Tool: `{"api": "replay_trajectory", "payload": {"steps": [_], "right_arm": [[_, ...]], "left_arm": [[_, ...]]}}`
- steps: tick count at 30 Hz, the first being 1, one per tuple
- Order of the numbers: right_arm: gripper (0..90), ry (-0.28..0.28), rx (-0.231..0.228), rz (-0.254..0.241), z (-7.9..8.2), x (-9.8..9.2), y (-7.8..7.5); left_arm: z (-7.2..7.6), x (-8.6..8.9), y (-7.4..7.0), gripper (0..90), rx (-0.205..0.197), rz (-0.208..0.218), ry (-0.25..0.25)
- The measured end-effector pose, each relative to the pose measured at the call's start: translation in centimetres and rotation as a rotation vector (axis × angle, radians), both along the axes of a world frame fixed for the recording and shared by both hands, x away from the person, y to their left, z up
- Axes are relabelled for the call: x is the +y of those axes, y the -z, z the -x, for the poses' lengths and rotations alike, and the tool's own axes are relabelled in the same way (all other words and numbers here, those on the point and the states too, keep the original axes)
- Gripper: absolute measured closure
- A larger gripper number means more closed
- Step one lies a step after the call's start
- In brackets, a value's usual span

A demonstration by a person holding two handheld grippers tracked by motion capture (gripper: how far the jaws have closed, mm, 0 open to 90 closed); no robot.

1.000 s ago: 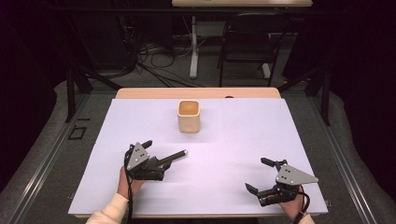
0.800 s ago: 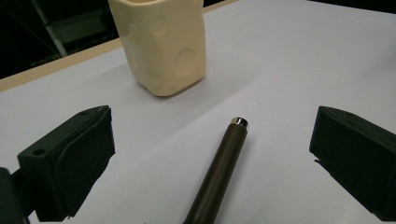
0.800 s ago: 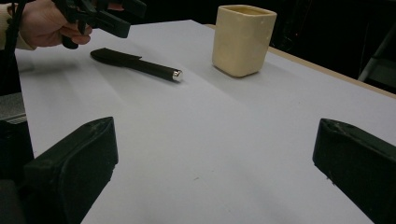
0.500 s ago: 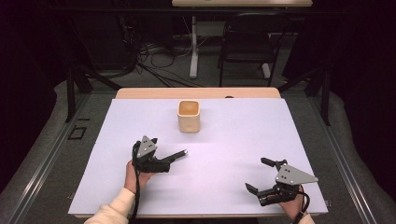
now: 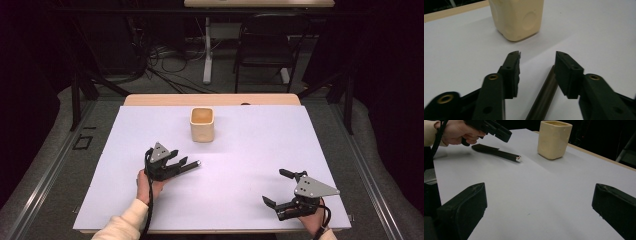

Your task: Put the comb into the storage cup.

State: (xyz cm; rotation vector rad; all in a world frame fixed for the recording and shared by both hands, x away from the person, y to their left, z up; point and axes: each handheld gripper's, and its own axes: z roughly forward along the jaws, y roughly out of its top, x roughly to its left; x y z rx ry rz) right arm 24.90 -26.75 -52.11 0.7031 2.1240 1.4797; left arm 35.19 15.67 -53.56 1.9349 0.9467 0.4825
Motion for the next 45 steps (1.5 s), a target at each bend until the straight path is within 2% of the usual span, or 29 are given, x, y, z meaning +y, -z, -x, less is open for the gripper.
{"api": "replay_trajectory", "payload": {"steps": [5,6,14,34,45], "right_arm": [[0.0,0.003,-0.001,0.001,0.0,0.0,0.0],[0.0,0.002,-0.002,-0.002,0.0,0.0,0.0],[0.0,0.002,-0.001,-0.001,0.0,0.0,0.0],[0.0,0.004,0.0,0.004,0.0,0.0,0.0],[0.0,0.0,0.0,0.005,0.0,0.1,0.0]], "left_arm": [[-0.4,-0.2,0.2,71.3,0.02,0.007,0.014],[-0.5,-0.2,0.2,76.6,0.024,0.005,0.016],[-0.9,-0.7,0.4,89.5,0.044,0.007,0.028],[-1.8,-1.6,1.0,90.0,0.105,-0.006,0.03],[-2.3,-2.2,1.4,90.0,0.143,-0.032,0.036]]}}
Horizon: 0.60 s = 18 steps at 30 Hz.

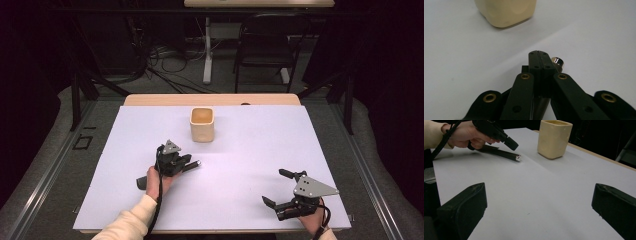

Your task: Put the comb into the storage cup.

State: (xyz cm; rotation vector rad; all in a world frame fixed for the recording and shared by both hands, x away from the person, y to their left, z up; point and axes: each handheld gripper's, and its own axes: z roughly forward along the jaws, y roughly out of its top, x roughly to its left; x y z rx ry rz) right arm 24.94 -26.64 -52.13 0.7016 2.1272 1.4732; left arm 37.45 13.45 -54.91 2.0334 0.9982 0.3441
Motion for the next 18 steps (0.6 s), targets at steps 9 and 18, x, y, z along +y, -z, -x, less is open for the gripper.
{"api": "replay_trajectory", "payload": {"steps": [9,18], "right_arm": [[0.0,0.0,0.0,0.001,-0.01,-0.02,0.0],[0.0,-0.001,0.002,0.001,0.0,-0.05,0.01]], "left_arm": [[-0.2,-0.61,0.18,90.0,0.007,-0.014,0.006],[-0.24,-0.8,0.44,90.0,0.011,-0.027,0.015]]}}
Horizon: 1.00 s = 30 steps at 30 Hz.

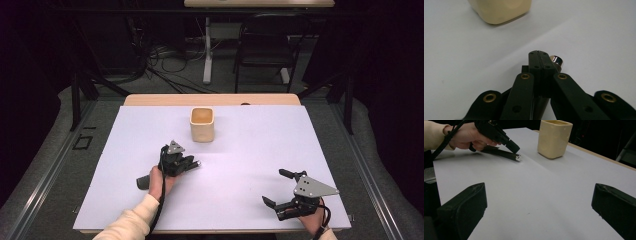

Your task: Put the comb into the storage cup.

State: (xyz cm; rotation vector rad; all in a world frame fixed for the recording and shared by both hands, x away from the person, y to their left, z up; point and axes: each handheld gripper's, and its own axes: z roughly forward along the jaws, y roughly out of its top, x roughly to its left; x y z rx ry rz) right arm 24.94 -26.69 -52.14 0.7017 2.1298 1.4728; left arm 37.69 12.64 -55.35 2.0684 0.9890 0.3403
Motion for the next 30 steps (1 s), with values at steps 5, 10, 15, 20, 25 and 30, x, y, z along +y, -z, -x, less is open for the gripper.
{"api": "replay_trajectory", "payload": {"steps": [5,10,15,20,25,30], "right_arm": [[0.0,0.0,0.001,0.001,0.0,0.02,0.0],[0.0,0.0,0.001,0.002,-0.01,0.03,0.01],[0.0,0.001,0.003,0.001,0.0,0.01,0.01],[0.0,0.0,0.001,-0.002,0.0,-0.02,0.0],[0.0,-0.001,0.002,0.001,0.04,-0.07,-0.04],[0.0,-0.001,0.0,-0.001,0.02,0.0,-0.03]], "left_arm": [[0.02,0.04,0.09,90.0,0.0,0.001,0.005],[0.04,0.04,0.14,90.0,0.008,0.001,0.014],[0.12,0.02,0.12,90.0,0.016,-0.005,0.021],[0.18,0.05,0.14,90.0,0.032,-0.001,0.039],[0.35,0.13,0.07,90.0,0.04,0.005,0.045],[0.54,0.07,0.0,90.0,0.043,-0.005,0.064]]}}
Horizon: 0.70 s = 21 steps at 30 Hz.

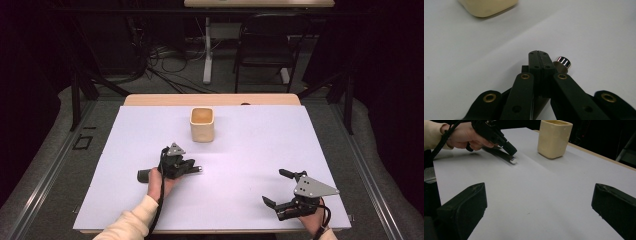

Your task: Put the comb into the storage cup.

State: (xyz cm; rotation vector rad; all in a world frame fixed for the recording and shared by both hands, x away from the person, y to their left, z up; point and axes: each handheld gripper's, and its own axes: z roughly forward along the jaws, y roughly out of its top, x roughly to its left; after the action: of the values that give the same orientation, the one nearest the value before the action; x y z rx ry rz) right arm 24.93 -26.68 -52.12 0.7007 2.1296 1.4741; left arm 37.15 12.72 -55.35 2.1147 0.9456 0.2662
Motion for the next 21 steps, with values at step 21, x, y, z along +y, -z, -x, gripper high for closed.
{"api": "replay_trajectory", "payload": {"steps": [21], "right_arm": [[0.0,0.0,0.0,0.001,-0.03,0.04,0.02]], "left_arm": [[0.69,-0.15,-0.06,90.0,0.011,-0.025,0.038]]}}
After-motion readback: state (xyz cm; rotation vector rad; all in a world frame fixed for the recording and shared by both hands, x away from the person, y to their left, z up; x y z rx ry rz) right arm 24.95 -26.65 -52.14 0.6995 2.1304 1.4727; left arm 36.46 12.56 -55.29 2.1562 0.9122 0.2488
